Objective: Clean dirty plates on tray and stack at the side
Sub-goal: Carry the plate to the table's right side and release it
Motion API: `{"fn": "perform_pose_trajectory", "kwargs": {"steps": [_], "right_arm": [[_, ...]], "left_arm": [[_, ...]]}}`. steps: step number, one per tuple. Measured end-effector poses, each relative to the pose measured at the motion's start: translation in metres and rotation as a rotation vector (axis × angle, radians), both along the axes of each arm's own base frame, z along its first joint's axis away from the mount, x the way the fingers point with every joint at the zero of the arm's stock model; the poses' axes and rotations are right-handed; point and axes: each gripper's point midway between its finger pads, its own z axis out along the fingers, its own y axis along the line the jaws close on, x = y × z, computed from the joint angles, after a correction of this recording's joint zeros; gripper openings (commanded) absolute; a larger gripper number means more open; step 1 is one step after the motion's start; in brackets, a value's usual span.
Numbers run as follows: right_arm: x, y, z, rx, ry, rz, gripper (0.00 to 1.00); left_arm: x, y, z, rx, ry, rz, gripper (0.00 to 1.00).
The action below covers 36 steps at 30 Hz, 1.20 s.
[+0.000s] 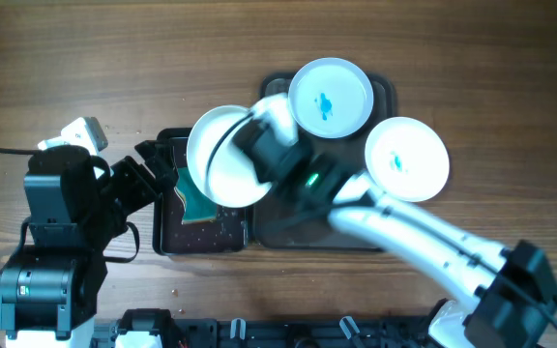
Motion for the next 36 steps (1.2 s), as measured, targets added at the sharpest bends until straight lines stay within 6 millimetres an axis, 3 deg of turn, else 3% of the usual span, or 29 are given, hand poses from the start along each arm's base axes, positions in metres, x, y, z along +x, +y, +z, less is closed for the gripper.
{"fn": "perform_pose_trajectory", "kwargs": {"steps": [4,7,9,10,12,14,18,23,29,34,36], "right_arm": [[0.021,-0.028,0.008,0.25,0.171,-0.041,0.04],[0.038,-0.074,0.039,0.407,0.19,-0.113,0.04],[0.043,-0.113,0.058,0.474,0.183,-0.19,0.04],[0.043,-0.156,0.074,0.517,0.16,-0.289,0.04],[0.039,-0.199,0.083,0.544,0.153,-0.396,0.05],[0.029,-0.242,0.08,0.557,0.184,-0.52,0.04],[0.011,-0.34,0.054,0.553,0.229,-0.824,0.04],[-0.012,-0.424,0.008,0.556,0.292,-1.082,0.04],[-0.039,-0.487,-0.061,0.505,0.43,-1.301,0.04],[-0.048,-0.498,-0.12,0.44,0.59,-1.344,0.06],[-0.048,-0.498,-0.132,0.436,0.621,-1.344,0.39]], "left_arm": [[0.0,0.0,0.0,0.0,0.001,0.0,1.0],[0.0,0.0,0.0,0.0,0.001,0.0,1.0],[0.0,0.0,0.0,0.0,0.001,0.0,1.0],[0.0,0.0,0.0,0.0,0.001,0.0,1.0],[0.0,0.0,0.0,0.0,0.001,0.0,1.0],[0.0,0.0,0.0,0.0,0.001,0.0,1.0],[0.0,0.0,0.0,0.0,0.001,0.0,1.0],[0.0,0.0,0.0,0.0,0.001,0.0,1.0],[0.0,0.0,0.0,0.0,0.001,0.0,1.0],[0.0,0.0,0.0,0.0,0.001,0.0,1.0],[0.0,0.0,0.0,0.0,0.001,0.0,1.0]]}}
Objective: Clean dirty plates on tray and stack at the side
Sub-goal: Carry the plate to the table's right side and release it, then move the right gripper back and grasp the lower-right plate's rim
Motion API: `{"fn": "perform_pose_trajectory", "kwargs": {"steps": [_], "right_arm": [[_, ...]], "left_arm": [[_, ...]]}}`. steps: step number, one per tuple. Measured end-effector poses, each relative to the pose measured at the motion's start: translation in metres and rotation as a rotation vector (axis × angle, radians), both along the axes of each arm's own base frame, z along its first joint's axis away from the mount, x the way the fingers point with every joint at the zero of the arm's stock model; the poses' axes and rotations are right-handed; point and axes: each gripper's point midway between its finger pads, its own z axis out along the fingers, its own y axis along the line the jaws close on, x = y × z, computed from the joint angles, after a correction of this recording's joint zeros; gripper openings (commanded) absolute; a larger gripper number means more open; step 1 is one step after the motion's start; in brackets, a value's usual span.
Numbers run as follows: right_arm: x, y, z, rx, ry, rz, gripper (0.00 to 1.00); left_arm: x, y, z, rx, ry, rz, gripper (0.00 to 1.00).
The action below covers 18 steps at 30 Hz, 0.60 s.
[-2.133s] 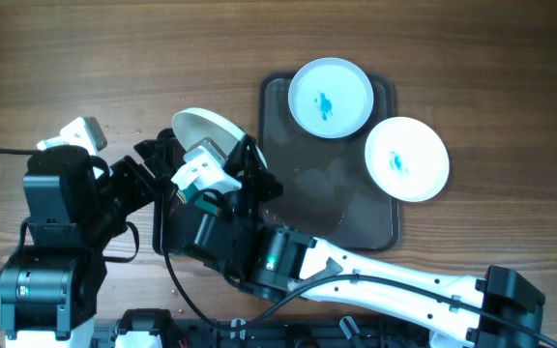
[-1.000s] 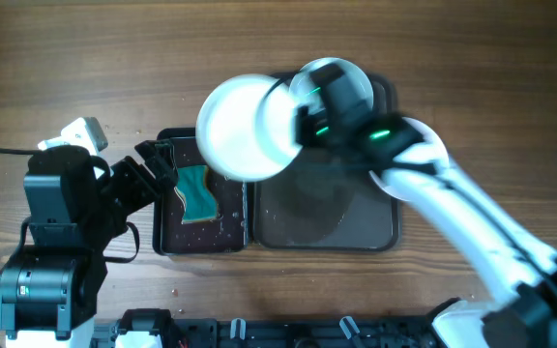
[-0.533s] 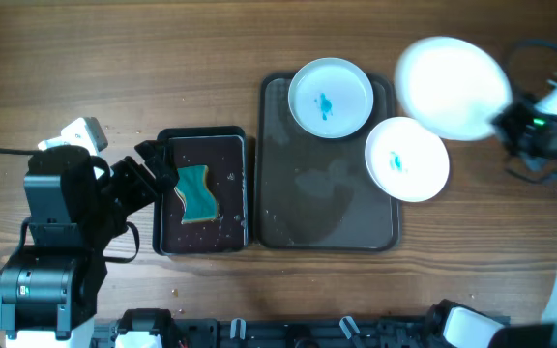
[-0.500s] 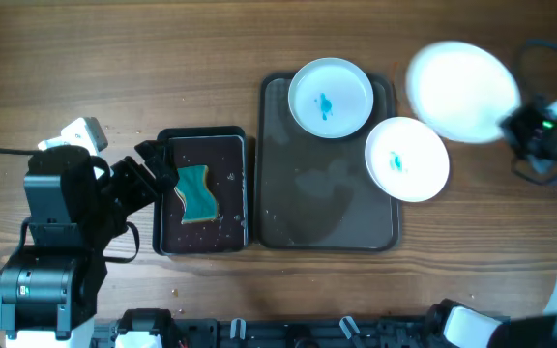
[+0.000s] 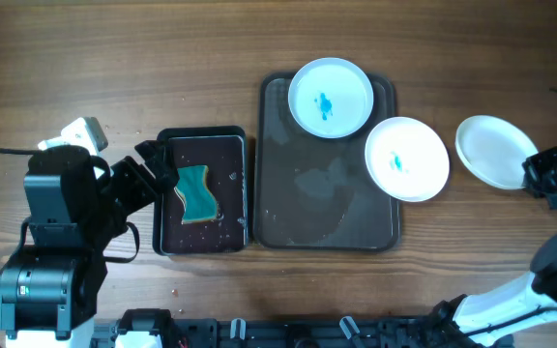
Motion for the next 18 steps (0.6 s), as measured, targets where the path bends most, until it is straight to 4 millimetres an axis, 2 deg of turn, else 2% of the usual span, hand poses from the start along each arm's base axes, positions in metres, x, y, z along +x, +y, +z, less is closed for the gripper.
{"fn": "perform_pose_trajectory", "kwargs": {"steps": [1,5,7,9,14,15,18], "right_arm": [[0.0,-0.001,-0.004,-0.001,0.006,0.009,0.46],[0.004,0.001,-0.004,0.008,-0.016,0.047,0.51],[0.011,0.008,0.002,0.03,-0.063,0.09,0.52],[0.019,0.015,0.017,0.029,-0.126,0.158,0.53],[0.049,0.057,0.075,-0.026,-0.316,0.415,0.52],[0.056,0.072,0.085,-0.037,-0.35,0.492,0.52],[0.074,0.104,0.089,-0.064,-0.379,0.66,0.52]], "left_arm": [[0.0,0.0,0.0,0.0,0.0,0.0,1.0],[0.0,0.0,0.0,0.0,0.0,0.0,1.0],[0.0,0.0,0.0,0.0,0.0,0.0,1.0],[0.0,0.0,0.0,0.0,0.0,0.0,1.0],[0.0,0.0,0.0,0.0,0.0,0.0,1.0],[0.0,0.0,0.0,0.0,0.0,0.0,1.0],[0.0,0.0,0.0,0.0,0.0,0.0,1.0]]}}
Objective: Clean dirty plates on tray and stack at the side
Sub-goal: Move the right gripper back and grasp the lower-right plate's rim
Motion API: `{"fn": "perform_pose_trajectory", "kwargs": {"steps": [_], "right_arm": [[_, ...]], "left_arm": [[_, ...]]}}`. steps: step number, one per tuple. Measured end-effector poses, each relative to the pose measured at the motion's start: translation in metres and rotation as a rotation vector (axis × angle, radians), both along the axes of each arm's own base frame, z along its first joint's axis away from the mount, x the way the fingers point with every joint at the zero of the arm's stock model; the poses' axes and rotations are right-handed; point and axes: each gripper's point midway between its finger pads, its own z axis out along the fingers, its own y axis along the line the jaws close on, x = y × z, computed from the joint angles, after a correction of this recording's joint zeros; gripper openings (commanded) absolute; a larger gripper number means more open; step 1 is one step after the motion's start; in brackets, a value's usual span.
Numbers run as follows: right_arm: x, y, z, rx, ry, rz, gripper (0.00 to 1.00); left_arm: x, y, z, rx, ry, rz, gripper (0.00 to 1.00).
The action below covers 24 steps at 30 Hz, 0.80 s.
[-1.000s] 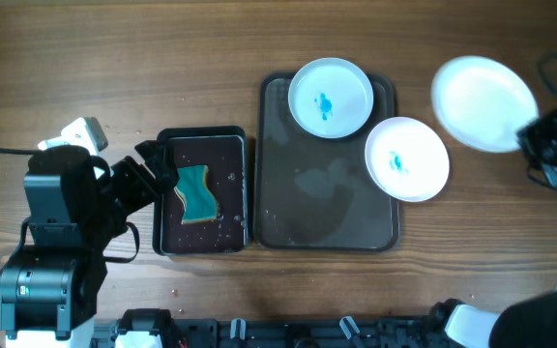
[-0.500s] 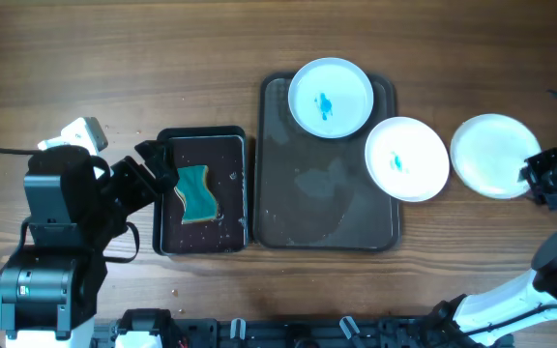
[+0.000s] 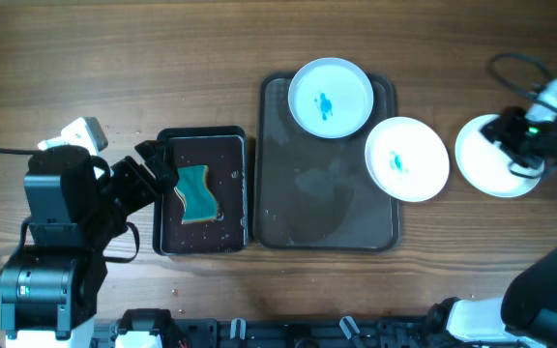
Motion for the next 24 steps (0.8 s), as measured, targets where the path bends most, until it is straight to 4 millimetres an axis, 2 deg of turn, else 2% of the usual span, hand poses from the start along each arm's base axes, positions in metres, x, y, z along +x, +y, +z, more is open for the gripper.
{"fn": "perform_pose_trajectory", "kwargs": {"steps": [2,5,9,12,16,22,24], "right_arm": [[0.011,0.011,-0.004,-0.042,-0.011,0.065,0.52],[0.031,0.033,-0.021,-0.112,-0.034,0.194,0.52],[0.042,0.054,-0.062,-0.178,0.001,0.357,0.53],[0.04,0.051,-0.09,-0.225,0.061,0.398,0.53],[0.039,0.043,-0.104,-0.26,0.1,0.405,0.53],[0.034,0.041,-0.12,-0.259,0.145,0.416,0.28],[0.031,0.042,-0.128,-0.25,0.165,0.419,0.14]], "left_arm": [[0.0,0.0,0.0,0.0,0.0,0.0,1.0],[0.0,0.0,0.0,0.0,0.0,0.0,1.0],[0.0,0.0,0.0,0.0,0.0,0.0,1.0],[0.0,0.0,0.0,0.0,0.0,0.0,1.0],[0.0,0.0,0.0,0.0,0.0,0.0,1.0],[0.0,0.0,0.0,0.0,0.0,0.0,1.0],[0.0,0.0,0.0,0.0,0.0,0.0,1.0]]}}
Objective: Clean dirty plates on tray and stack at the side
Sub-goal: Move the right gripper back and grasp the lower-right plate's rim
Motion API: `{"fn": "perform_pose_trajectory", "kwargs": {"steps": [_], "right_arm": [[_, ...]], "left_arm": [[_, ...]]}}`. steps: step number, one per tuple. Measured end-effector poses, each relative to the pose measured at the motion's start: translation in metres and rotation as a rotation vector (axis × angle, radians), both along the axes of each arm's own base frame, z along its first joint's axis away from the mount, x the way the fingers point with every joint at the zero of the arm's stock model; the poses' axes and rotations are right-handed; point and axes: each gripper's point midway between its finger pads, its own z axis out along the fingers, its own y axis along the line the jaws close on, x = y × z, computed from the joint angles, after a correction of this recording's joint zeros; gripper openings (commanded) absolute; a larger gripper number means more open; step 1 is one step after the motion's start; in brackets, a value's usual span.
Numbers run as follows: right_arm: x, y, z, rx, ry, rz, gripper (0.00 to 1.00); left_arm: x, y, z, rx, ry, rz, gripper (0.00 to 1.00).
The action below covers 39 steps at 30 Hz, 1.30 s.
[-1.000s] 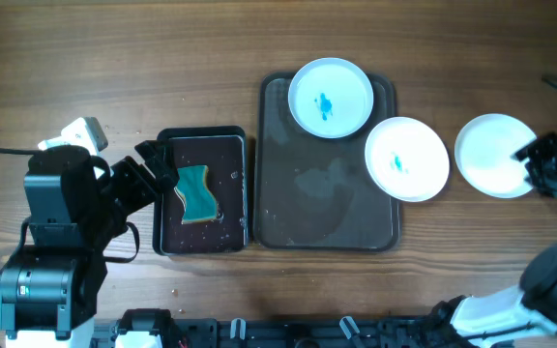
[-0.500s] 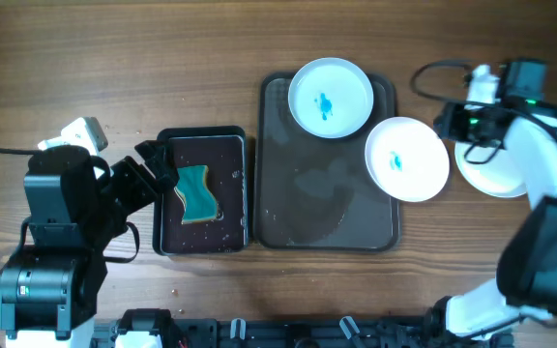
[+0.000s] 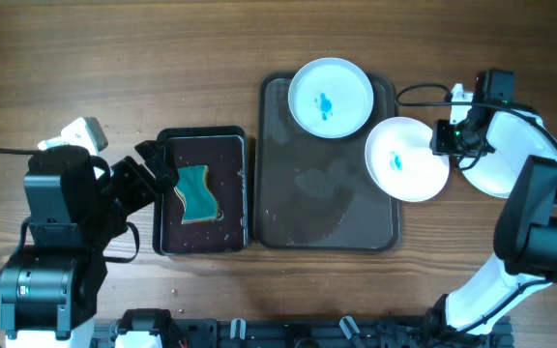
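Observation:
A dark grey tray (image 3: 322, 208) lies mid-table. Two white plates with blue smears are on it: one at the tray's far end (image 3: 331, 97), the other (image 3: 404, 159) overhanging its right edge. A clean white plate (image 3: 506, 172) lies on the table right of the tray, partly under my right arm. My right gripper (image 3: 449, 137) is at the right rim of the overhanging plate; its jaws are too dark to read. My left gripper (image 3: 156, 166) rests open at the left edge of a small black tray (image 3: 167, 232) where a teal sponge (image 3: 195, 192) lies.
The black sponge tray stands directly left of the grey tray with a narrow gap between them. My right arm's cable loops over the table near the far right. Bare wood lies beyond and in front of both trays.
My right gripper was over the clean plate at the right. It has moved left, to the rim of the overhanging dirty plate. The clean plate stays on the table, and the left arm is unchanged.
My right gripper first held a white plate over the sponge tray. Then that plate lay on the table right of the grey tray with the gripper at its edge, then over it. Now the gripper is off it, beside a dirty plate.

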Motion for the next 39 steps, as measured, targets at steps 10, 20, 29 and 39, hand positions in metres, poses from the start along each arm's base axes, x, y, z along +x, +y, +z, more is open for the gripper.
{"fn": "perform_pose_trajectory", "kwargs": {"steps": [10,20,29,39], "right_arm": [[-0.022,0.009,0.002,0.059,0.082,-0.009,0.04],[-0.038,0.047,0.056,0.218,0.038,0.028,0.04],[-0.079,0.125,0.064,0.303,0.171,0.109,0.04],[-0.106,0.158,0.02,0.278,0.262,-0.149,0.1]], "left_arm": [[0.0,0.0,0.0,0.0,0.0,0.0,1.0],[0.0,0.0,0.0,0.0,0.0,0.0,1.0],[0.0,0.0,0.0,0.0,0.0,0.0,1.0],[0.0,0.0,0.0,0.0,-0.002,0.0,1.0]]}}
